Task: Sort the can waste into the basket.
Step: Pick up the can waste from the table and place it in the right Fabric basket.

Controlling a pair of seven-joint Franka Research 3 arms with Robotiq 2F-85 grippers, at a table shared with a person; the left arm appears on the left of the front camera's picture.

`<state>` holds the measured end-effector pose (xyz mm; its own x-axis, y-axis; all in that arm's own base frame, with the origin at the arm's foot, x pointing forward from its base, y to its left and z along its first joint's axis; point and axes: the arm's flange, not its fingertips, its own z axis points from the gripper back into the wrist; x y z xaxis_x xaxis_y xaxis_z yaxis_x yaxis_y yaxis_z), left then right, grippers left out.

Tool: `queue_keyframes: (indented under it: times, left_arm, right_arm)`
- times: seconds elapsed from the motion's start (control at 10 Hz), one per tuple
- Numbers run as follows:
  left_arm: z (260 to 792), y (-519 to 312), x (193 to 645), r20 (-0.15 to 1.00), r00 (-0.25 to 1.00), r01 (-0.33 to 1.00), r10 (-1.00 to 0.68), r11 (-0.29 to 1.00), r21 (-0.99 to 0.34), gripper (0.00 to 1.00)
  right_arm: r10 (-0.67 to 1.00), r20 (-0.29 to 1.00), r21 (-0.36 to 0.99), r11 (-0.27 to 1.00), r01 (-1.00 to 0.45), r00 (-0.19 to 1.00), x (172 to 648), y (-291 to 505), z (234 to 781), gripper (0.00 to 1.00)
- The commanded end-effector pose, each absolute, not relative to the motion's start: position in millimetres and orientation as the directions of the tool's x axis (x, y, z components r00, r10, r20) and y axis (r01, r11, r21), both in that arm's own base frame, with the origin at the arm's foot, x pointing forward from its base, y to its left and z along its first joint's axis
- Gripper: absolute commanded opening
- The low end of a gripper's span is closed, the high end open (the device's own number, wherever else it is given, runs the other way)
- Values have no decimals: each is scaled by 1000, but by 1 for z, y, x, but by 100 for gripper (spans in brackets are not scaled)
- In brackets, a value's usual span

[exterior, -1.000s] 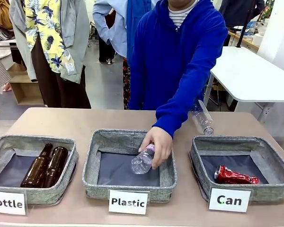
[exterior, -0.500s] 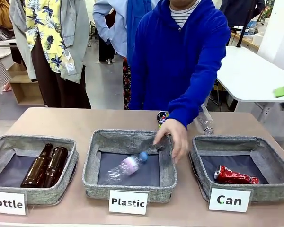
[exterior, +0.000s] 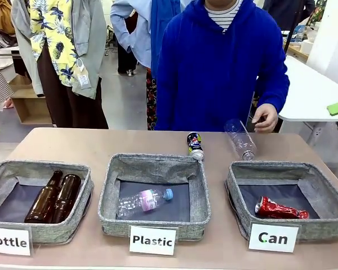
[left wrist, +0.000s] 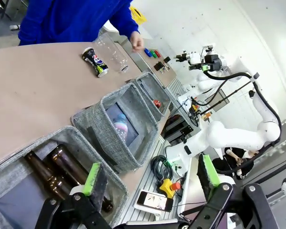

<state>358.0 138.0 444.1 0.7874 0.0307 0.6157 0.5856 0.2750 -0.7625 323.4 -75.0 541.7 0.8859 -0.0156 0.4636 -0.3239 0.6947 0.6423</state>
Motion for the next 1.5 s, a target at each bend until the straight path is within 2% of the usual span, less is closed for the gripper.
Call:
queue_keyframes:
  times: [0.0, 0.3, 0.7, 0.8, 0.9, 1.0, 1.3, 1.4]
  left_arm:
    - [447, 138, 356, 610, 792, 580, 28, 277, -766, 100]
    - [447, 138, 356, 610, 792, 580, 28, 277, -766, 100]
    - [447, 138, 356, 610, 792, 580, 28, 277, -766, 100]
    - [447, 138, 356, 610, 792, 580, 28, 277, -766, 100]
    - [447, 138, 356, 610, 792, 580, 28, 277, -766, 100]
    - [447, 138, 356, 610, 792, 580, 28, 277, -766, 100]
    - [447, 138, 356, 610, 792, 580, 28, 277, -766, 100]
    - [447, 138, 356, 610, 792, 580, 28, 277, -766, 100]
  right_arm:
    - [-47, 462, 622, 729, -286, 885, 316, -61, 542, 100]
    - [23, 478, 494, 819, -291, 878, 344, -5, 548, 100]
    - [235, 403, 152, 936, -318, 885, 381, 142, 536, 100]
    - [260, 393, 115, 938, -328, 882, 384, 168, 526, 100]
    - [335, 403, 185, 881, -435, 851, 377, 169, 525, 100]
    - [270, 436, 169, 912, -373, 859, 368, 160, 526, 100]
    - [307, 415, 161, 902, -401, 856, 373, 173, 520, 100]
    - [234, 345, 75, 959, -275, 909, 371, 210, 526, 100]
